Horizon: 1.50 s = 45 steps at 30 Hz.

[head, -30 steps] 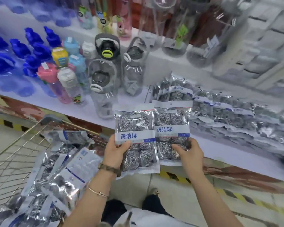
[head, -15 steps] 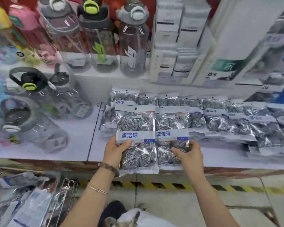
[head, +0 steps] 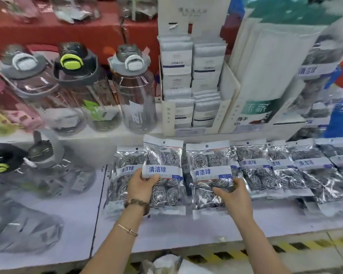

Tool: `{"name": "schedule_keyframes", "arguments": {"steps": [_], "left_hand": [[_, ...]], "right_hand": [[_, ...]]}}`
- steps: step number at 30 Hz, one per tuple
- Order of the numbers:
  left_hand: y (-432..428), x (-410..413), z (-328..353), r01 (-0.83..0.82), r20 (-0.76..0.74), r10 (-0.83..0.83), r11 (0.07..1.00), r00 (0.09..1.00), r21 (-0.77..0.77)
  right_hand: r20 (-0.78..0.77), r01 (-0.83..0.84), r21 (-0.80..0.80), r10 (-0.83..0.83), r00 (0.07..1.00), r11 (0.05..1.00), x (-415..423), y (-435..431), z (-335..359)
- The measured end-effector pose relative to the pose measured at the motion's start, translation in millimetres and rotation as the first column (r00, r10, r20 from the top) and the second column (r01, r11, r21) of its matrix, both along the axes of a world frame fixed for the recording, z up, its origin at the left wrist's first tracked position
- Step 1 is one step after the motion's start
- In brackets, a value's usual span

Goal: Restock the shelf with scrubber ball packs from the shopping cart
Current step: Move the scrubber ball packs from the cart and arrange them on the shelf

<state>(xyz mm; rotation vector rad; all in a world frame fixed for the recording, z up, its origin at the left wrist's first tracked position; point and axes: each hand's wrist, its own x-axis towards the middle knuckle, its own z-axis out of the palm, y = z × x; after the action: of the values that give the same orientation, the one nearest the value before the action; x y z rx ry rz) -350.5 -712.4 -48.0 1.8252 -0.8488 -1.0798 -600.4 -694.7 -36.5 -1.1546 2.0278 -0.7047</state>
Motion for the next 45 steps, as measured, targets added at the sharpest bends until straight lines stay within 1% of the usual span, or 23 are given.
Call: {"name": "schedule_keyframes", "arguments": {"steps": [2, 5, 10, 12, 15, 16, 18, 20, 21, 22, 24, 26, 27, 29, 30, 34, 39, 45], "left_hand": [[-13.4, -0.7, -2.1, 0.037, 0.099, -0.038, 0.999, 0.994, 0.014], [-25.1, -4.4, -2.4, 0.034, 0.160, -0.046, 0.997, 0.986, 0.075], [-34.7, -14.4, -0.2, -0.024, 0.205, -0.013, 0.984, 0.979, 0.177], [-38.4, -17.7, -3.0, -0.062, 0.228, 0.018, 0.981, 0.974, 0.185], [-42.3, -23.6, -8.5, -0.095, 0.368, 0.002, 0.967, 0.930, 0.235], [-43.9, -26.1, -11.9, -0.095, 0.414, -0.017, 0.964, 0.910, 0.249], [-47.2, -30.2, -18.9, -0.080, 0.512, -0.066, 0.963, 0.857, 0.258], [-47.5, -33.3, -20.1, -0.043, 0.610, -0.116, 0.970, 0.784, 0.240], [-45.7, -34.2, -17.4, 0.013, 0.661, -0.168, 0.973, 0.732, 0.232], [-43.4, -35.3, -13.7, 0.096, 0.710, -0.241, 0.966, 0.661, 0.239], [-38.4, -40.7, -7.9, 0.276, 0.768, -0.390, 0.918, 0.508, 0.285], [-36.6, -46.7, -7.0, 0.375, 0.756, -0.513, 0.849, 0.407, 0.374], [-37.3, -48.3, -8.9, 0.385, 0.737, -0.563, 0.817, 0.374, 0.429], [-41.3, -48.5, -14.8, 0.371, 0.704, -0.620, 0.780, 0.346, 0.505], [-42.6, -47.8, -17.9, 0.362, 0.691, -0.635, 0.769, 0.345, 0.526], [-43.2, -48.1, -28.2, 0.356, 0.673, -0.662, 0.748, 0.331, 0.560], [-46.0, -51.7, -33.4, 0.347, 0.665, -0.670, 0.741, 0.329, 0.575], [-45.7, -51.4, -30.1, 0.341, 0.669, -0.676, 0.735, 0.308, 0.586]], "right_hand": [[-0.013, 0.023, 0.009, -0.023, 1.000, 1.000, -0.1, -11.2, -2.3], [-0.041, 0.034, 0.032, -0.032, 0.999, 0.999, 2.5, -23.1, -5.7], [-0.054, -0.047, 0.069, 0.051, 0.997, 0.996, 8.5, -44.3, -11.0], [-0.042, -0.071, 0.083, 0.075, 0.996, 0.994, 10.5, -51.8, -13.4], [-0.003, -0.103, 0.061, 0.104, 0.995, 0.993, 14.7, -60.1, -19.8], [-0.015, -0.131, 0.046, 0.132, 0.991, 0.990, 15.3, -62.9, -22.6], [-0.111, -0.212, 0.033, 0.215, 0.970, 0.977, 16.5, -68.4, -23.9], [-0.291, -0.301, 0.030, 0.297, 0.910, 0.953, 14.8, -71.5, -25.0], [-0.377, -0.345, 0.020, 0.327, 0.867, 0.938, 14.5, -71.6, -24.5], [-0.442, -0.393, -0.002, 0.352, 0.825, 0.919, 14.2, -71.6, -25.3], [-0.510, -0.494, -0.031, 0.411, 0.756, 0.869, 16.3, -72.5, -27.3], [-0.528, -0.600, 0.038, 0.526, 0.667, 0.799, 22.1, -75.8, -28.6], [-0.528, -0.637, 0.103, 0.585, 0.616, 0.764, 25.6, -77.3, -29.5], [-0.532, -0.665, 0.218, 0.658, 0.533, 0.715, 29.2, -80.8, -35.6], [-0.532, -0.665, 0.250, 0.673, 0.513, 0.704, 29.5, -81.7, -38.1], [-0.530, -0.665, 0.292, 0.695, 0.486, 0.688, 27.3, -83.1, -51.1], [-0.494, -0.668, 0.305, 0.712, 0.499, 0.679, 26.5, -84.7, -54.7], [-0.501, -0.679, 0.324, 0.729, 0.467, 0.658, 25.7, -85.8, -50.9]]}}
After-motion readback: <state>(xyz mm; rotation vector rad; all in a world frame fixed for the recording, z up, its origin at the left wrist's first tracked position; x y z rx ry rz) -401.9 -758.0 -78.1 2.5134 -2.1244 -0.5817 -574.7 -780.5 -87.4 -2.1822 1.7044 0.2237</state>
